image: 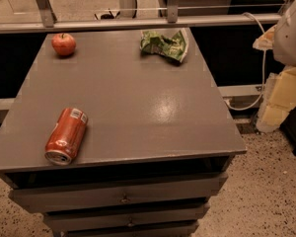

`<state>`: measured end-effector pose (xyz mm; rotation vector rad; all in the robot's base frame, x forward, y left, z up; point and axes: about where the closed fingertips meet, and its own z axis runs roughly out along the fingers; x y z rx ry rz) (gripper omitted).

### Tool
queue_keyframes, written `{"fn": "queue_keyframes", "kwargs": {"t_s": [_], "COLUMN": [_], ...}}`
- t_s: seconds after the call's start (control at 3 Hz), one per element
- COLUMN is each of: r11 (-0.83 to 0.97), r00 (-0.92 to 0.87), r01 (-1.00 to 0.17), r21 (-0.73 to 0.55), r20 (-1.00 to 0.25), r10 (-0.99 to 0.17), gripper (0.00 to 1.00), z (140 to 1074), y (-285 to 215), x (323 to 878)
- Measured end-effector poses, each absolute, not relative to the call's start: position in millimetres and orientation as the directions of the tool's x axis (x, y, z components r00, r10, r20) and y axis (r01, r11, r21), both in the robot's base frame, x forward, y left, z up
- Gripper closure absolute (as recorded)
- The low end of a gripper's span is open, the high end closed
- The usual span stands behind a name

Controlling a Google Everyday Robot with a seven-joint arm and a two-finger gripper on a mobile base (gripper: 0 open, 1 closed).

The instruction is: Move green jalapeno chip bag near coke can

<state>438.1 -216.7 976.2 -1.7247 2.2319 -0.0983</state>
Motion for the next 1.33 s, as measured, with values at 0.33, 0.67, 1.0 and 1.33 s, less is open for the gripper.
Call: {"fn": "queue_keyframes", "kwargs": {"t_s": [0.33,0.67,1.0,1.33], "r11": [0.271,0.277,0.353,0.443], "r00": [-0.220,-0.205,-0.234,-0.221], "r01": [-0.930,-0.921,-0.881,-0.824], "r21": [-0.250,-0.274,-0.314,-0.354], "r20": [-0.214,-0.264,-0.358,-0.520], "r10": [-0.952,-0.942,-0.904,-0.825], "gripper": [0.00,0.00,0.00,0.00], "z": [975,964,948,932], "y": [-216,-211,-216,-218], "x": [443,474,539,648]}}
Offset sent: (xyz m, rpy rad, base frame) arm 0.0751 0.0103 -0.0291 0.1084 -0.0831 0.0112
